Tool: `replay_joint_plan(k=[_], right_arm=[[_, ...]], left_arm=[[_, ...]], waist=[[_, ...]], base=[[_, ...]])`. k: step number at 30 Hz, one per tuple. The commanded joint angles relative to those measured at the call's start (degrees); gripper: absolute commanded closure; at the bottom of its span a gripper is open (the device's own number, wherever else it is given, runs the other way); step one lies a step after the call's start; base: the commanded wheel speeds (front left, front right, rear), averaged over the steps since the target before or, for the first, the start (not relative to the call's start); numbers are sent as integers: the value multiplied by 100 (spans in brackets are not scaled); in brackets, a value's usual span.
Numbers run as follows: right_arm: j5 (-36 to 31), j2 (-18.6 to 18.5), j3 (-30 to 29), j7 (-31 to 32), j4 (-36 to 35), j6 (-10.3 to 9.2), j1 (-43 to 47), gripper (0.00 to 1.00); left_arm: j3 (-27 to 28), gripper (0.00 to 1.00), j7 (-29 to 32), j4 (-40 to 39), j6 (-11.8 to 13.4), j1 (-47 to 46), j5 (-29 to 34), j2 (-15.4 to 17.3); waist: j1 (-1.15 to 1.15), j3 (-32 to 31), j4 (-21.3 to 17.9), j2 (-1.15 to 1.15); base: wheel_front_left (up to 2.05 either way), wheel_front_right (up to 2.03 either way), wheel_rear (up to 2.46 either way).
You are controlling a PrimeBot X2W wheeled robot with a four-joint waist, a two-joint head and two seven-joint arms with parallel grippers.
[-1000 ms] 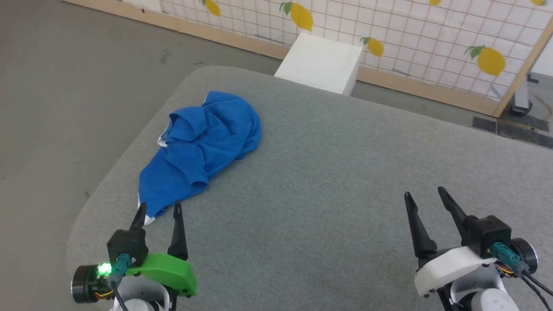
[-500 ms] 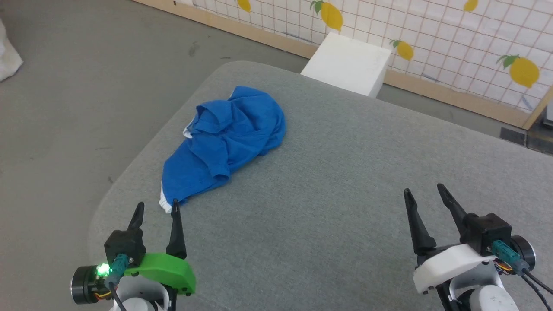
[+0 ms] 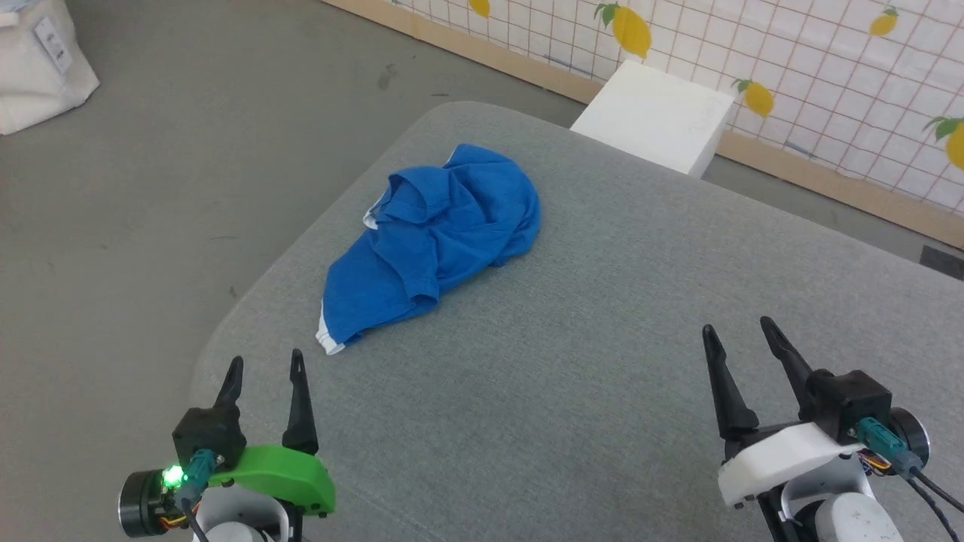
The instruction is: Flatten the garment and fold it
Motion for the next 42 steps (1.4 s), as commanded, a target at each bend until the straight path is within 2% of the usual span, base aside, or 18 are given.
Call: replay_joint_plan(k=[1, 16, 21, 25, 31, 36, 38, 42], right_arm=[[57, 4, 12, -59, 35, -8, -102, 0], [124, 6, 19, -174, 140, -9, -183, 0], [128, 6, 122, -181, 138, -10, -290, 0], [127, 6, 246, -150, 110, -10, -383, 0], [-27, 6, 481, -56, -87, -10, -763, 0], [-117, 6, 452, -20, -261, -10, -1045, 0], [-122, 6, 395, -27, -304, -10, -1098, 0], [-118, 6, 335, -77, -314, -10, -1191, 0]], left_arm=[[-22, 0, -63, 30, 65, -110, -77, 44], [-46, 0, -254, 139, 203, -143, -298, 134], [71, 0, -311, 113, 270, -158, -413, 203], [325, 0, -318, 0, 299, -120, -562, 329], [819, 0, -49, -189, 213, -413, -922, 763], [1169, 0, 507, -291, 59, -1090, -1314, 1219], [1301, 0, 844, -252, -78, -1433, -1546, 1457], [1455, 0, 1475, -192, -281, -1966, -1949, 1807]], waist=[[0, 13, 49, 0], [0, 88, 356, 0], [0, 222, 283, 0], [0, 339, -89, 0], [0, 998, -1037, 0], [0, 1780, -1781, 0], [0, 2096, -2026, 0], [0, 2607, -2360, 0]], base=[[0, 0, 0], [0, 0, 0], [0, 0, 0], [0, 0, 0], [0, 0, 0], [0, 0, 0], [0, 0, 0], [0, 0, 0]])
